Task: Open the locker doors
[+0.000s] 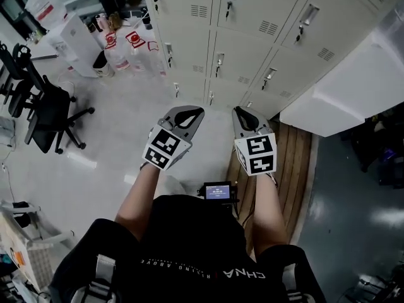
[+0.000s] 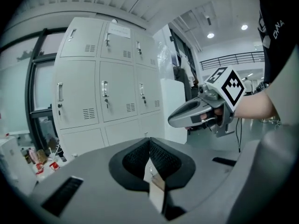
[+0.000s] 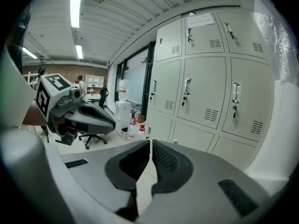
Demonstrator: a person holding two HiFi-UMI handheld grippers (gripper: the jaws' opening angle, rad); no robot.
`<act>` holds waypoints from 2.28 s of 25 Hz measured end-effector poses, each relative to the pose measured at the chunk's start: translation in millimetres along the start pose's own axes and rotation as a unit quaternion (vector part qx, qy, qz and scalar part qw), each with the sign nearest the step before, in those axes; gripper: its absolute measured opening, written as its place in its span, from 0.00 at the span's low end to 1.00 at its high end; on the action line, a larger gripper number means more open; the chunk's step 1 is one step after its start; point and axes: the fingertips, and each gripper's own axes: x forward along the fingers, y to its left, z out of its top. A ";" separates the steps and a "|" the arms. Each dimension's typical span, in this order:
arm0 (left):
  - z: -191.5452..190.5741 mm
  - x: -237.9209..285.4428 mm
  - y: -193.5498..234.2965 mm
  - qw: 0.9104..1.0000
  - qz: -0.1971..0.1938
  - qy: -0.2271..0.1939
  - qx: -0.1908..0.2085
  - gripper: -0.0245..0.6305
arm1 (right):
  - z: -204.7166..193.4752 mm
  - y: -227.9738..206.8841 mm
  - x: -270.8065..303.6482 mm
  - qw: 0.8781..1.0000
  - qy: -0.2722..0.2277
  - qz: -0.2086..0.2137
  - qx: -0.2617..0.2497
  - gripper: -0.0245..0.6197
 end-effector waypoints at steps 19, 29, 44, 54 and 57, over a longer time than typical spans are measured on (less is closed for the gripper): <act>27.1 71.8 173.7 0.995 -0.050 -0.051 -0.071 0.07 | 73.2 -55.4 140.3 0.997 -0.001 -0.074 0.021 0.10; 35.0 85.1 241.4 0.989 -0.099 -0.054 -0.094 0.07 | 96.0 -54.8 203.3 0.993 0.004 -0.114 0.044 0.10; 56.8 139.8 263.9 0.989 -0.041 -0.072 -0.123 0.07 | 119.2 -110.6 227.8 0.996 0.010 -0.087 0.001 0.10; 83.3 171.2 234.9 0.991 -0.027 -0.076 -0.106 0.07 | 122.8 -154.5 211.1 0.996 -0.011 -0.081 0.019 0.10; 84.5 175.9 233.0 0.992 -0.022 -0.069 -0.099 0.07 | 120.1 -156.9 209.3 0.996 -0.015 -0.080 0.024 0.10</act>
